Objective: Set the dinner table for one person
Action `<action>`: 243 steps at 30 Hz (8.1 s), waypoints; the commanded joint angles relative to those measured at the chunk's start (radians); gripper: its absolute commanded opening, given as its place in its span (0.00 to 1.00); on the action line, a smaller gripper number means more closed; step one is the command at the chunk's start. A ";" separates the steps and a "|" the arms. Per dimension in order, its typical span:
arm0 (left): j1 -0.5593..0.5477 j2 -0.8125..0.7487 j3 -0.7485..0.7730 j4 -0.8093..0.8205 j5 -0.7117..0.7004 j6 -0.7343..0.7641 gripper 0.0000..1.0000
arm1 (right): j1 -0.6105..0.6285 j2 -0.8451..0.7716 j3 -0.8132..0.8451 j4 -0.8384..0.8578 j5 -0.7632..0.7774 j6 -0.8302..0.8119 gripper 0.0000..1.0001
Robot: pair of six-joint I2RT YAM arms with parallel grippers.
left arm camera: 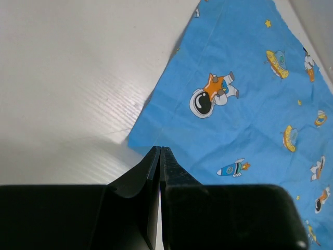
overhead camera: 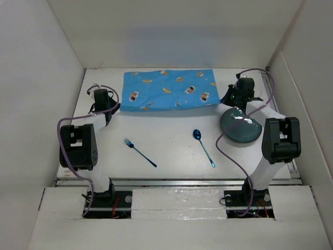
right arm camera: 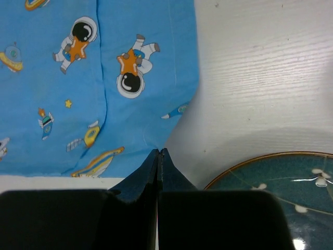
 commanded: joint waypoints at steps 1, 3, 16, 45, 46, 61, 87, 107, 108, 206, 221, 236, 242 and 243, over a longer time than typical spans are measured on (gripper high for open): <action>0.002 -0.002 -0.015 0.088 0.016 0.000 0.00 | -0.014 -0.007 -0.055 0.128 -0.008 0.006 0.00; 0.002 -0.001 -0.027 0.078 0.007 0.000 0.00 | -0.015 -0.007 -0.080 0.134 -0.013 0.006 0.00; -0.041 -0.080 -0.099 -0.029 -0.090 -0.026 0.00 | -0.024 -0.068 -0.226 0.160 -0.013 0.023 0.00; -0.061 -0.609 -0.137 -0.033 0.336 -0.080 0.00 | -0.117 -0.669 -0.514 0.048 0.113 0.169 0.59; -0.061 -0.640 -0.148 -0.024 0.405 -0.083 0.00 | -0.136 -0.747 -0.545 0.044 0.126 0.186 0.62; -0.061 -0.927 -0.228 -0.062 0.790 0.092 0.39 | -0.496 -0.633 -0.728 0.108 -0.005 0.270 0.85; -0.070 -0.932 -0.194 -0.102 0.792 0.092 0.36 | -0.535 -0.744 -0.717 0.046 0.169 0.594 0.00; -0.040 -0.895 -0.179 -0.204 0.610 0.107 0.58 | 0.141 -0.626 -0.186 0.197 0.080 0.484 0.00; -0.066 -0.890 -0.153 -0.226 0.585 0.135 0.57 | 0.175 -0.559 -0.146 0.243 0.081 0.476 0.00; -0.527 -1.119 -0.159 -0.445 0.034 0.382 0.42 | -0.105 0.492 0.809 -0.445 0.558 -0.033 0.00; -0.527 -1.084 -0.145 -0.435 0.008 0.390 0.42 | 0.103 0.590 1.259 -0.418 0.427 -0.162 0.00; -0.486 -1.051 -0.144 -0.429 0.028 0.394 0.42 | 0.162 0.836 1.466 -0.269 0.393 -0.196 0.00; -0.485 -1.042 -0.142 -0.429 0.028 0.394 0.42 | 0.171 0.886 1.449 -0.249 0.389 -0.194 0.00; -0.485 -1.042 -0.142 -0.430 0.030 0.394 0.42 | 0.182 0.897 1.449 -0.248 0.396 -0.194 0.00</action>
